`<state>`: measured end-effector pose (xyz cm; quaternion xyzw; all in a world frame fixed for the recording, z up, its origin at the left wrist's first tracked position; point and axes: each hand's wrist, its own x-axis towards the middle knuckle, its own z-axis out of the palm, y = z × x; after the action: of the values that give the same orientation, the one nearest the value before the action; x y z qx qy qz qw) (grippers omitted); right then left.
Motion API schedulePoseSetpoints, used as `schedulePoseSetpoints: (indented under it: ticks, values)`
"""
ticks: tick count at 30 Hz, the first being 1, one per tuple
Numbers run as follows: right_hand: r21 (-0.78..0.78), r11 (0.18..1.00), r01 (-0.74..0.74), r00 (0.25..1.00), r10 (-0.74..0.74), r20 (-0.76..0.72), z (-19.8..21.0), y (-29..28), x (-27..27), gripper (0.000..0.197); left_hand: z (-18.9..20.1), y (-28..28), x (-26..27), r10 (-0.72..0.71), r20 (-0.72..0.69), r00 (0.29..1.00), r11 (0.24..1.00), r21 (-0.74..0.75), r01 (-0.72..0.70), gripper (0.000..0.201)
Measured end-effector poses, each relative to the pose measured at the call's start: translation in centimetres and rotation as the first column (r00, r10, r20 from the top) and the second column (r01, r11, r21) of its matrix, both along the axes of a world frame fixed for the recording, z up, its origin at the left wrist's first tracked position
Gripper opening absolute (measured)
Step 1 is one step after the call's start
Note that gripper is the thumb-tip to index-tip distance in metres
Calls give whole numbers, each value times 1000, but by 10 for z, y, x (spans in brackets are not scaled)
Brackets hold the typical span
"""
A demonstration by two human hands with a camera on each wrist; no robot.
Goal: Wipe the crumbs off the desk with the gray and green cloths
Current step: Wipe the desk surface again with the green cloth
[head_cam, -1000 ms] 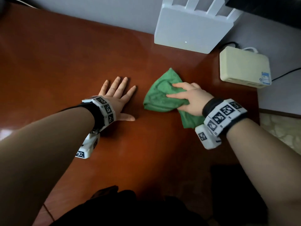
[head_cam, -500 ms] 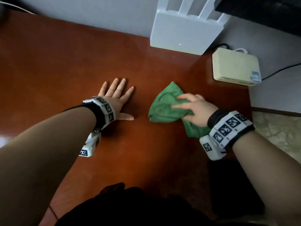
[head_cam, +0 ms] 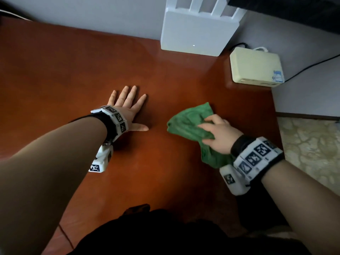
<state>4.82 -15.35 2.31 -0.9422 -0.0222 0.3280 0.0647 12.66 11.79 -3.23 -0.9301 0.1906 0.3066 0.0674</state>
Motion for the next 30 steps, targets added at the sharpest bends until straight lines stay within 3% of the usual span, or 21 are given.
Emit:
schedulePoseSetpoints:
  ticks: [3, 6, 8, 10, 12, 13, 16, 18, 21, 23, 26, 30]
  values:
    - [-29, 964, 263, 937, -249, 245, -12, -6, 34, 48, 0, 1, -1, 2, -9, 1000, 1000, 11, -2, 105]
    - [-102, 911, 400, 892, -362, 271, -27, 6, 38, 48, 1, 1, -1, 6, -14, 1000, 1000, 7, -6, 105]
    - [-100, 947, 307, 931, -277, 237, -27, 19, 20, 50, 1, 1, -1, 5, -12, 1000, 1000, 1, -4, 105]
    - [-80, 992, 96, 979, -79, 189, -21, 29, -10, 52, 3, 1, -2, 7, -9, 1000, 1000, -9, -7, 105]
    - [-46, 994, -97, 989, 101, 109, -12, 30, -35, 51, 3, 2, -3, 4, 1, 1000, 1000, -21, -4, 104]
    - [-13, 992, -126, 989, 126, 72, -8, 28, -39, 49, 3, 2, -3, 4, 6, 1000, 1000, -30, -4, 104]
    - [52, 997, 63, 985, -71, 157, -3, 26, -17, 49, 6, 2, -7, 15, 24, 1000, 998, -60, -14, 103]
    - [78, 967, 243, 920, -256, 298, -10, 31, 11, 49, 9, 2, -12, 42, 13, 999, 995, -92, -40, 100]
    - [18, 933, 358, 895, -349, 277, -24, 54, 40, 48, 13, 9, -29, 133, -24, 991, 982, -132, -135, 96]
    - [-40, 953, 301, 931, -284, 228, -28, 69, 38, 50, 14, 19, -46, 207, -26, 978, 969, -137, -208, 100]
    - [-47, 999, -14, 973, 24, 229, -24, 76, 6, 57, 16, 37, -61, 267, -24, 964, 952, -149, -267, 105]
    - [32, 956, -292, 952, 287, 107, -11, 67, -40, 60, 20, 35, -75, 273, -106, 956, 940, -181, -288, 107]
